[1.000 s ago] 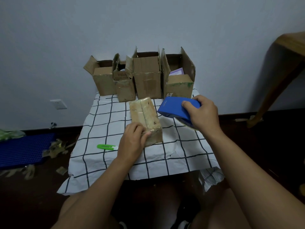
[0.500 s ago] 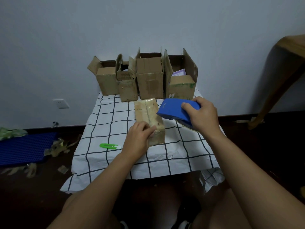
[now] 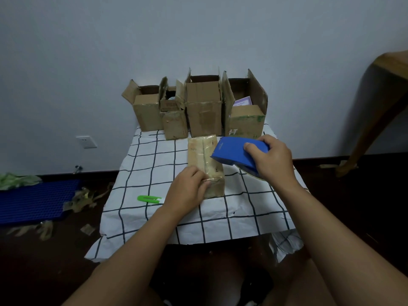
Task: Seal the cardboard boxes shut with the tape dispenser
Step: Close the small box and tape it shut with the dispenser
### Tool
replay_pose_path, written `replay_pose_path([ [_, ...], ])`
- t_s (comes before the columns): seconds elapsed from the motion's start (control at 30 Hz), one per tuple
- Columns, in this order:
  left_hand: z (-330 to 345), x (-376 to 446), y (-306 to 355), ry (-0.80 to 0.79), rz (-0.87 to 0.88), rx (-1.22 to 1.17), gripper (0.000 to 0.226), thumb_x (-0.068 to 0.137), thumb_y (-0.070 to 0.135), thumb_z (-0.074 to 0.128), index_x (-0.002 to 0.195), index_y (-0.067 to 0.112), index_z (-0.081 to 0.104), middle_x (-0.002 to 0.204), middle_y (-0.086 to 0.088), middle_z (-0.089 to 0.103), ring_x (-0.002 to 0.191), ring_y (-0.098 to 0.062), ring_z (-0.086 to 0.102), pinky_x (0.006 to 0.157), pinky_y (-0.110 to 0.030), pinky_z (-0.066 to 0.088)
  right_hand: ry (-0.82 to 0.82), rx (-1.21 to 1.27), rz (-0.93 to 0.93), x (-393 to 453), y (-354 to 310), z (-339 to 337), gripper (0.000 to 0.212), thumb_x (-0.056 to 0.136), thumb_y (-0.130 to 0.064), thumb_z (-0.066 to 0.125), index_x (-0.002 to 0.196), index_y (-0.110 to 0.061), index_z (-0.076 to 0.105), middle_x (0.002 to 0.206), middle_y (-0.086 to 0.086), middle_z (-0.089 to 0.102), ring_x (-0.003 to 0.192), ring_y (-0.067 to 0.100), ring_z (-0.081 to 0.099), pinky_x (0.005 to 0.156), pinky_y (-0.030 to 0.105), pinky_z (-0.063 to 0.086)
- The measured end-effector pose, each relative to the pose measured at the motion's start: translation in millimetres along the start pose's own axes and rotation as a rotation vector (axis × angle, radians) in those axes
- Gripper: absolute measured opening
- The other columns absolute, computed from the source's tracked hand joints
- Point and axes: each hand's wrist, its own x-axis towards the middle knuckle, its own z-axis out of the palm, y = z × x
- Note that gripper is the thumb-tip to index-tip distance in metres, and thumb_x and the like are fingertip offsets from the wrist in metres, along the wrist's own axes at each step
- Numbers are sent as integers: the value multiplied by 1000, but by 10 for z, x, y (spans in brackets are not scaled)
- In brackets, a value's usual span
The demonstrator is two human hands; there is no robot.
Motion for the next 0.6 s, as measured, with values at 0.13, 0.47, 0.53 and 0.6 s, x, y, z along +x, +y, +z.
replay_pose_path([
  [0.13, 0, 32, -73, -39, -16, 102, 49, 83, 45, 70, 118, 11, 61, 124, -5, 53, 118, -22, 46, 100, -35, 39, 2, 10, -3, 21, 5, -4, 22, 89, -39, 66, 85, -18, 64, 78, -9, 58, 75, 12, 57, 61, 30, 45],
  [0.47, 178, -196, 21, 133, -125, -26, 42, 84, 24, 75, 118, 4, 60, 122, -13, 51, 114, -29, 52, 86, -36, 53, -7, 497, 366, 28, -162, 389, 31, 93, -44, 63, 76, -20, 52, 73, -3, 56, 65, 13, 52, 59, 28, 38],
  [0.53, 224, -252, 22, 173, -111, -37, 34, 84, 17, 75, 112, 2, 63, 118, -15, 56, 115, -33, 55, 85, -39, 55, -38, 553, 401, 2, -215, 607, 31, 96, -43, 60, 79, -19, 52, 76, -2, 57, 66, 13, 52, 61, 28, 38],
  [0.6, 249, -284, -8, 174, -127, -68, 27, 86, 12, 73, 108, 2, 63, 115, -15, 60, 122, -34, 54, 85, -41, 55, -75, 543, 384, -40, -252, 823, 31, 97, -44, 59, 82, -18, 51, 80, 0, 57, 70, 16, 53, 62, 29, 40],
])
